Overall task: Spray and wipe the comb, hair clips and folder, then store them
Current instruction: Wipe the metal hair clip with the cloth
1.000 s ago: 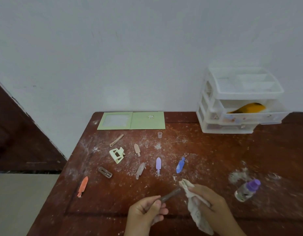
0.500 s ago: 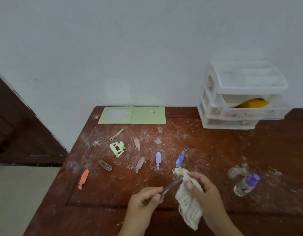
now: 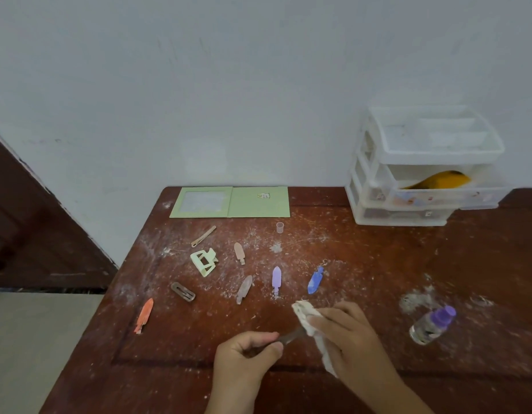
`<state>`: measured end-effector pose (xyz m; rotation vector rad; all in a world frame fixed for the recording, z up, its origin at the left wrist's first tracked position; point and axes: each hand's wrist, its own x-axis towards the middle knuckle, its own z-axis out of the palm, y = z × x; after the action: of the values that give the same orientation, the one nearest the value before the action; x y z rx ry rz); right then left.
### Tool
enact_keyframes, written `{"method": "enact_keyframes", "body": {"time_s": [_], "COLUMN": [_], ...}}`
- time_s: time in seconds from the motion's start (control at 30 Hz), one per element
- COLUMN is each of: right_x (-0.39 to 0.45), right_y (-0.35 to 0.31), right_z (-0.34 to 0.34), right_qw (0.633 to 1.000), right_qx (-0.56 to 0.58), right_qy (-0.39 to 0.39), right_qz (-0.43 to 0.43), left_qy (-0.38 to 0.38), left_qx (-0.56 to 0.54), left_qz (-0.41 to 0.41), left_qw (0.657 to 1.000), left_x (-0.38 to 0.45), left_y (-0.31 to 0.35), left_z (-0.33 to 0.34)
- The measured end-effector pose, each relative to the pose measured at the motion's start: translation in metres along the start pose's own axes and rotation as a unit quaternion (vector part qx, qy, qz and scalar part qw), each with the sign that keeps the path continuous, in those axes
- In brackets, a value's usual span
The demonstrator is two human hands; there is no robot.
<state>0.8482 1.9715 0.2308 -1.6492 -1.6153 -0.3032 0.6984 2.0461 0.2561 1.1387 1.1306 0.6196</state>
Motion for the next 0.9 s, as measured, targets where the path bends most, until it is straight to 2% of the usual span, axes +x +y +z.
{"method": "enact_keyframes", "body": {"time_s": [0.17,0.23,0.33,0.47,0.57,0.67,0.7,0.77,0.83,0.9], "right_x": [0.000,0.006,0.006,-0.002,-0.004,0.004,0.006,0.008,0.010,0.015], "right_y": [0.012,0.002,-0.013,-0.008,0.000,-0.001,-0.003,-0.007,-0.014,-0.024], "right_z": [-0.021,-0.022,-0.010,-0.008,-0.017,-0.030,-0.031,-0.030,-0.025,-0.020], "right_qw": [0.993,0.996,0.995,0.986,0.980,0.927,0.899,0.864,0.851,0.850], "right_qx": [0.020,0.051,0.050,0.059,0.058,0.178,0.238,0.283,0.303,0.308], "right_qy": [0.033,0.017,-0.080,-0.116,-0.069,-0.078,-0.110,-0.150,-0.109,-0.060], "right_qz": [0.116,0.075,0.016,0.103,0.180,0.320,0.352,0.388,0.416,0.423], "left_qy": [0.007,0.000,-0.019,-0.021,-0.017,-0.025,-0.027,-0.016,0.010,0.012], "left_qx": [0.012,0.010,-0.006,-0.010,0.009,0.034,0.039,0.016,-0.073,-0.190], "left_qz": [0.008,0.019,0.032,0.026,0.040,0.065,0.075,0.084,0.060,0.000], "left_qw": [1.000,1.000,0.999,0.999,0.999,0.997,0.996,0.996,0.995,0.982], "left_x": [0.000,0.000,-0.003,-0.002,0.000,0.003,0.004,0.005,0.008,0.008], "left_y": [0.004,0.007,0.013,0.012,0.009,0.008,0.010,0.016,0.021,0.022], "left_z": [-0.002,0.001,0.007,0.008,0.005,0.003,0.003,0.004,0.008,0.017]}}
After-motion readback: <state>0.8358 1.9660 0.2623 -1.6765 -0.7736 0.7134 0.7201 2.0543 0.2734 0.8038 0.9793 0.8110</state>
